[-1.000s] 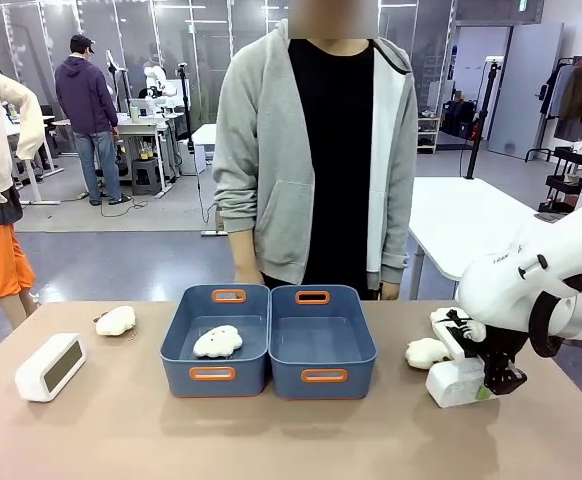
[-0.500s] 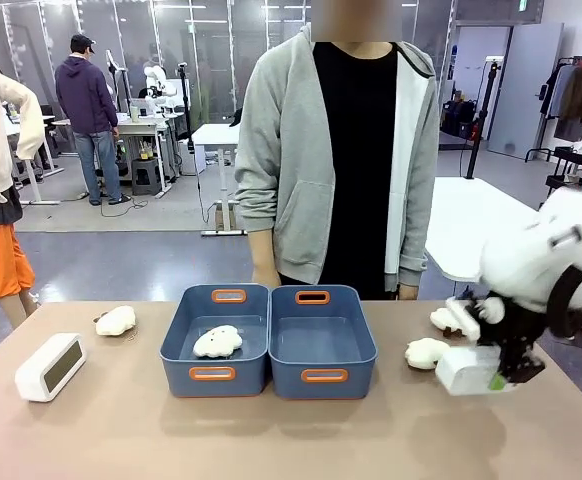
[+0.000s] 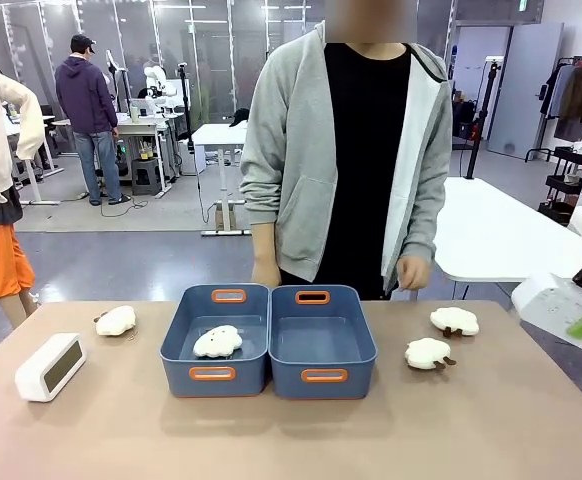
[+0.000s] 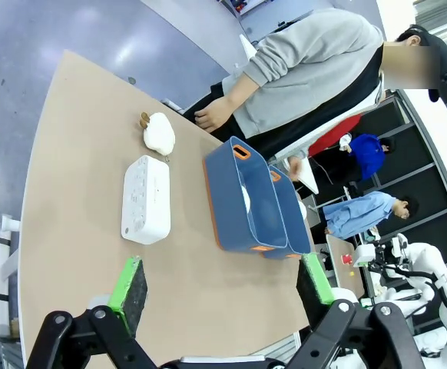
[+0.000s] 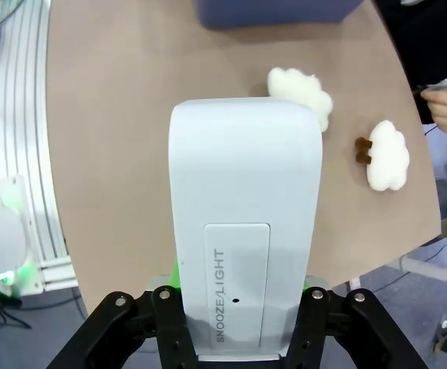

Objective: Sort the digital clocks into the basket.
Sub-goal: Pick up the Digital clock from the table and place it into the empty Plastic storage basket.

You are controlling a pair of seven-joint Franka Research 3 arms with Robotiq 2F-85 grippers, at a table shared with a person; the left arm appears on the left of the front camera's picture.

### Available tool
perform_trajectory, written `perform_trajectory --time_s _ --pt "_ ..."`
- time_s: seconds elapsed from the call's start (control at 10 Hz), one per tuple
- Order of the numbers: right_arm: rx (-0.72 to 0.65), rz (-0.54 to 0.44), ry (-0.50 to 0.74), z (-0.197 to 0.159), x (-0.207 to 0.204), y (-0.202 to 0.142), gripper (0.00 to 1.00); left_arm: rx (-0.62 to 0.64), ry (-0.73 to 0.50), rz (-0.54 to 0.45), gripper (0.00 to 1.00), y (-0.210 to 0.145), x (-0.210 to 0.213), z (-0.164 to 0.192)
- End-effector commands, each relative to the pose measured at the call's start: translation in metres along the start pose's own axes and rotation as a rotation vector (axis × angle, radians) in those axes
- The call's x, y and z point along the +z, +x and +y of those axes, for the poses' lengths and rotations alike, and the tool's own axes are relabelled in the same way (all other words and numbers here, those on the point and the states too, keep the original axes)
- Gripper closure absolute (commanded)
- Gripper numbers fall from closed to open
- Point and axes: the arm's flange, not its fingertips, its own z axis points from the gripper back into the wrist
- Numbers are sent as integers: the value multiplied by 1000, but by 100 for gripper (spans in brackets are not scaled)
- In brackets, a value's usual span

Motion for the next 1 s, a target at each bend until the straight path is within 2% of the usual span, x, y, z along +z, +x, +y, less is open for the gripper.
perform_trajectory --time_s 0.0,0.2,0.3,0.5,0.6,0.9 --pt "18 -55 -19 -2 -12 11 100 -19 -25 -14 0 3 0 3" --pt "22 -136 -25 3 -8 16 100 -19 -25 -14 0 3 0 3" --pt "14 -252 0 7 1 17 100 -19 -25 -14 0 3 0 3" --pt "-117 -584 122 13 8 29 100 -19 -25 -14 0 3 0 3" --pt "-134 -642 162 20 4 37 100 -19 -25 -14 0 3 0 3" --pt "-102 -629 145 29 4 37 100 -19 -25 -14 0 3 0 3"
